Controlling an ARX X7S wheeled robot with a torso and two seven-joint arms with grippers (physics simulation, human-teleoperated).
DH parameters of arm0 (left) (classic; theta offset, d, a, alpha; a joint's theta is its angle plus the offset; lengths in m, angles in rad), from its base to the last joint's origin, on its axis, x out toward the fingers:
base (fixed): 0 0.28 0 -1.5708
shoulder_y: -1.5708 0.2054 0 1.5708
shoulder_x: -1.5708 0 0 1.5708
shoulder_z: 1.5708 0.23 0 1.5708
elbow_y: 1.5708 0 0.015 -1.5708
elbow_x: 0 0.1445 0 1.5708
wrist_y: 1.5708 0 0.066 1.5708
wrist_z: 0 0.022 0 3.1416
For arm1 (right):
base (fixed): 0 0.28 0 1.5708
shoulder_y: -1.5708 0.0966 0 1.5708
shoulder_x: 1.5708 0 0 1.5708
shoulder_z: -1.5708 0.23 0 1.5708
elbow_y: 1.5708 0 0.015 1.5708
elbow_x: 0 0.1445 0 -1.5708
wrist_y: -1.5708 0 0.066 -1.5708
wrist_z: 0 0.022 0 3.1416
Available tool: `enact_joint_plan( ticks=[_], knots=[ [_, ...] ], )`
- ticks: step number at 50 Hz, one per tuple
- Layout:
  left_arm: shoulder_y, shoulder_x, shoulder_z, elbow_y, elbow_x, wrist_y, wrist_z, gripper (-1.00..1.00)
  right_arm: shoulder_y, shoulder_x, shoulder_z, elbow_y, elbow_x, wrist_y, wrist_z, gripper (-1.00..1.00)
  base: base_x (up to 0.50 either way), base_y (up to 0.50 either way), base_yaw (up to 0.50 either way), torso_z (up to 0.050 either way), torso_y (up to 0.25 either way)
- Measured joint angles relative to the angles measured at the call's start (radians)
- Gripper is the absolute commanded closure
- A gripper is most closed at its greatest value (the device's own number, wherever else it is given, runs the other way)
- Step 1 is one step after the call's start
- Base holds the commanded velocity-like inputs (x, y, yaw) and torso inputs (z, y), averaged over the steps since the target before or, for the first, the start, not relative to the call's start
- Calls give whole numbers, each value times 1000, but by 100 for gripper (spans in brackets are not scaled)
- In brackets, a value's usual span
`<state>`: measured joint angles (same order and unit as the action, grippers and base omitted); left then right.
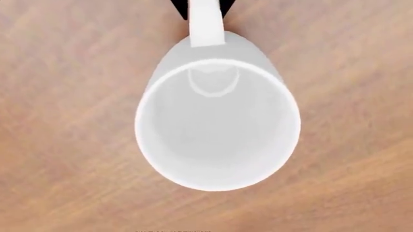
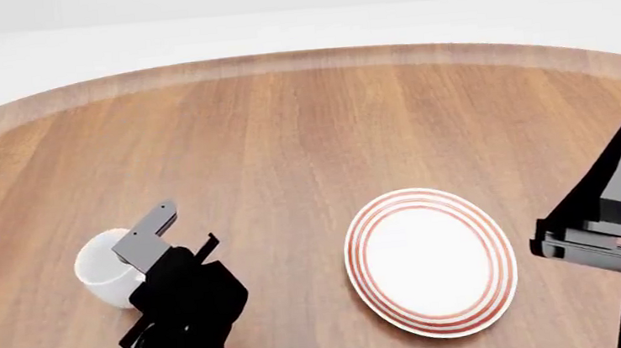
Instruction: Pick up the white mug and put it on the plate, and put the chocolate pudding to the right of the plate.
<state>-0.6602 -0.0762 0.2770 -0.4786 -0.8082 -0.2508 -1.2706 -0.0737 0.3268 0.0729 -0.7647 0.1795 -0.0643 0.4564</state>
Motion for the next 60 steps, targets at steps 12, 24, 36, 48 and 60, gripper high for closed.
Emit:
enact_joint_plan(
  ticks=[12, 24, 36, 48, 60],
  knots=[
    [-75, -70, 134, 169, 31, -54, 167, 100, 0, 3, -5, 5, -2, -3, 3, -100, 0, 0, 0, 0, 0],
    [-251, -176, 304, 511, -42, -214, 449, 100, 0, 9, -2, -3, -1, 1, 10, -100, 0, 0, 0, 0, 0],
    [-430, -219, 367, 636, -188, -345, 696, 100, 3, 17, 8, -7, 7, 3, 16, -100, 0, 0, 0, 0, 0],
    [-604, -212, 420, 561, -276, -448, 925, 100, 5, 23, 14, -18, 15, 12, 24, -100, 0, 0, 0, 0, 0],
    [-735, -163, 452, 369, -328, -515, 1118, 100, 3, 26, 14, -18, 20, 11, 28, -100, 0, 0, 0, 0, 0]
  ],
)
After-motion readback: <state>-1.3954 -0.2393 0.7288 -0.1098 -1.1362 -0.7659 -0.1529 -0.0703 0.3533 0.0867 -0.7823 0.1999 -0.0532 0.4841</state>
